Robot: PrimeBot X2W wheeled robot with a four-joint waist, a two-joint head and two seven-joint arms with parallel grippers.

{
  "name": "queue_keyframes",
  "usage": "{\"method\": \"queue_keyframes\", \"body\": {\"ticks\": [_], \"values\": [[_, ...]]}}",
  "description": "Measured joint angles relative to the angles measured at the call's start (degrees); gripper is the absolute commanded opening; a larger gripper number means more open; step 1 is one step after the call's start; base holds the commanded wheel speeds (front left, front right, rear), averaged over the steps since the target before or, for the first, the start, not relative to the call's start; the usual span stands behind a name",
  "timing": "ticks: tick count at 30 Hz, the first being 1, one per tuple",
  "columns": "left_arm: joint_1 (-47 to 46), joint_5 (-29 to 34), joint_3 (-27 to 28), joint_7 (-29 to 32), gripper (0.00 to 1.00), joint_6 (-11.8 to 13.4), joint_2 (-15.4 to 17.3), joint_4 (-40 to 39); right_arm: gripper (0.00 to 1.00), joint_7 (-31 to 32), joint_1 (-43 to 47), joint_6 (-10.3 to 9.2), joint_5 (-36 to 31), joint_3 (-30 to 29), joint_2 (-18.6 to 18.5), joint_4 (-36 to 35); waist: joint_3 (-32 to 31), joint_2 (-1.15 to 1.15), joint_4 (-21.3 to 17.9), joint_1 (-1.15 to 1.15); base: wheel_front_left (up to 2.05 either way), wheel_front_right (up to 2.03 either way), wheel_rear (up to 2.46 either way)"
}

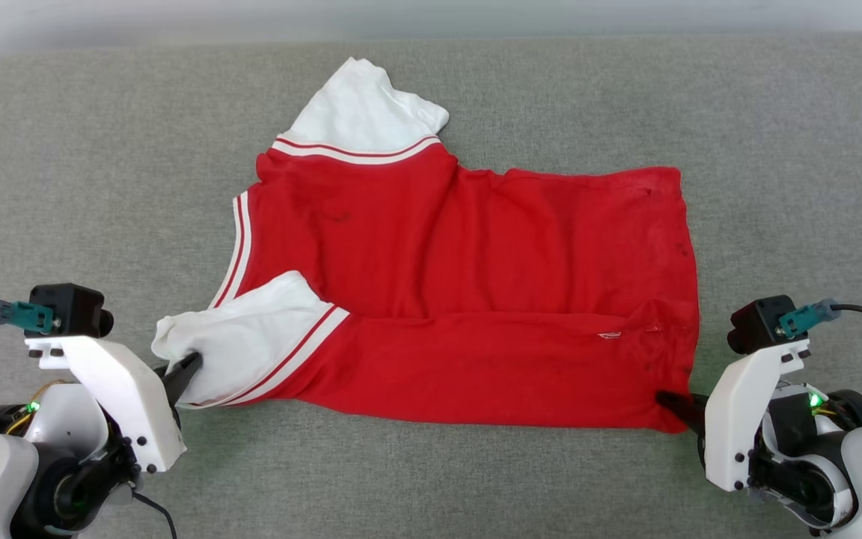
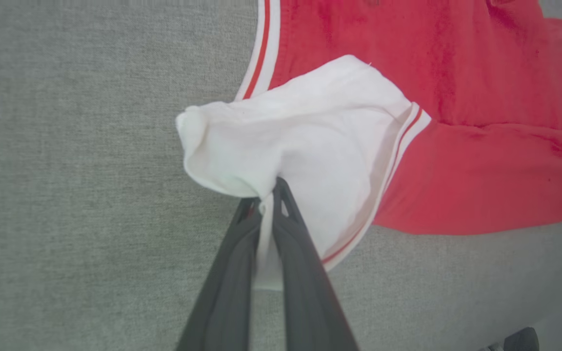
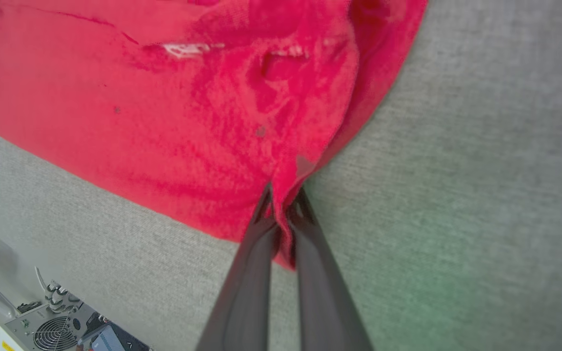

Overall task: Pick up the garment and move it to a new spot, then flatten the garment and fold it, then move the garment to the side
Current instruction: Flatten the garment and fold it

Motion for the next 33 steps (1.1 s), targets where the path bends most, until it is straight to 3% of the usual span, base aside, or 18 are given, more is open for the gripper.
{"method": "queue_keyframes", "body": {"ticks": [4,8,18,22,23,24,28,33], "values": [[0.82,0.04,-0.04,-1.11,0.00,-0.05,-0.38,0.11,0.00,-1.29,0.01,0.00,0.04,0.16,-0.78,-0.71,-1.77,0.00,-0.04,0.00,0.00,0.00,0.00],[4.42,0.00,-0.04,-2.66,0.00,1.55,-1.42,-0.35,0.00,-1.72,2.74,0.00,0.04,-0.03,-1.49,-3.38,-6.05,0.00,-0.04,0.00,0.00,0.00,0.00],[12.93,-1.85,0.10,-3.91,0.00,4.49,-2.37,-2.01,0.00,0.82,10.80,0.00,0.20,-4.24,-1.56,-6.57,-12.76,0.00,0.15,-0.01,0.00,0.00,0.00],[15.60,-3.05,-0.79,-3.81,0.00,4.45,-3.72,-1.85,0.00,1.76,13.13,0.00,-0.34,-5.23,-1.32,-5.94,-13.49,0.00,-0.23,0.00,0.00,0.00,0.00],[15.72,-3.03,-1.90,-4.86,0.22,3.57,-5.77,-0.26,0.93,0.65,13.96,0.00,-0.76,-5.54,-0.63,-4.08,-13.23,0.00,-0.33,-0.01,0.00,0.00,0.00],[15.44,-2.86,-2.27,-5.56,1.00,3.12,-6.53,0.69,1.00,-0.03,14.23,0.00,-1.23,-5.42,-0.58,-3.57,-13.13,0.00,-0.33,0.00,0.00,0.00,0.00],[13.40,-1.43,-2.35,-9.25,1.00,1.74,-8.65,4.42,1.00,-4.95,15.04,0.00,-1.77,-5.80,0.07,-2.55,-12.85,0.00,-0.36,-0.01,0.00,0.00,0.00],[10.54,2.37,-1.16,-15.45,1.00,1.18,-8.92,6.32,1.00,-17.81,14.98,0.00,-5.00,-6.48,0.24,-5.43,-13.04,0.00,-1.38,-0.01,0.00,0.00,0.00]]}}
